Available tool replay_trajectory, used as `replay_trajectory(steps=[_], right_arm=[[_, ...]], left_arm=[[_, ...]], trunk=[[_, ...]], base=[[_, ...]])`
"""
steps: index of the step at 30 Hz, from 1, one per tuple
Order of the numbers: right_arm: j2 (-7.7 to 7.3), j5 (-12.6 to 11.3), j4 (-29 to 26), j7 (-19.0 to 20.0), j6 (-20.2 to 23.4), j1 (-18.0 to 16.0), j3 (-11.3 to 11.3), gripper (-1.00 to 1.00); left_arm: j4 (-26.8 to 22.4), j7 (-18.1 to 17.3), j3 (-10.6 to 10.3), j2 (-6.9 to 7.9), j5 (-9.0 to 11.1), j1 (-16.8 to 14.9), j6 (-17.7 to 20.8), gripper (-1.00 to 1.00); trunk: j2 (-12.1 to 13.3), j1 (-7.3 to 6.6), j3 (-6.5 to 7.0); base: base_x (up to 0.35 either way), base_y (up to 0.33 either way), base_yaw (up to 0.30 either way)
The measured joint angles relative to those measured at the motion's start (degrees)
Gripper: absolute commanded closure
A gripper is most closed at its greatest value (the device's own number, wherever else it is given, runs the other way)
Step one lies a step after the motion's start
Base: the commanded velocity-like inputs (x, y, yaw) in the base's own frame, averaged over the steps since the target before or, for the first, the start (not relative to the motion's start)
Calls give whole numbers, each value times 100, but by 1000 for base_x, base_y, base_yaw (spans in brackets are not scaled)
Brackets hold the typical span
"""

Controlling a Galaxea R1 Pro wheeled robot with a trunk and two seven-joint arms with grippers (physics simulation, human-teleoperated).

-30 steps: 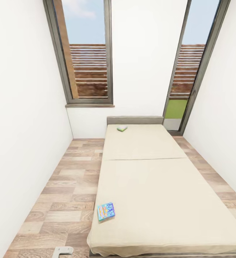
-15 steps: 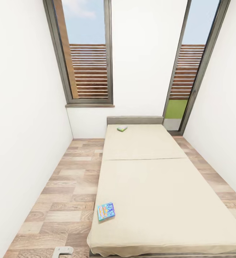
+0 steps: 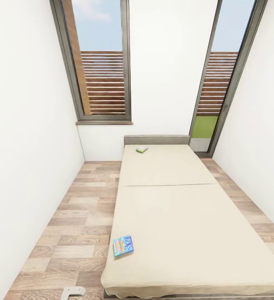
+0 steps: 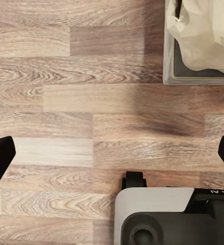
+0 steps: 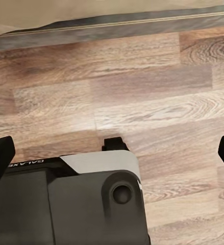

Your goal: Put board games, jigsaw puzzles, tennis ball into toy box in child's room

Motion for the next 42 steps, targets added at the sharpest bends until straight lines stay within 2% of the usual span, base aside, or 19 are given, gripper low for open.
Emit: replay_trajectory(steps=[42], right_arm=[[0,-8,-1,0,18,-3,0,-100]], left_arm=[[2,0,0,-2,0,0,-7,-100]], trunk=[[0,0,0]], base=[[0,0,0]])
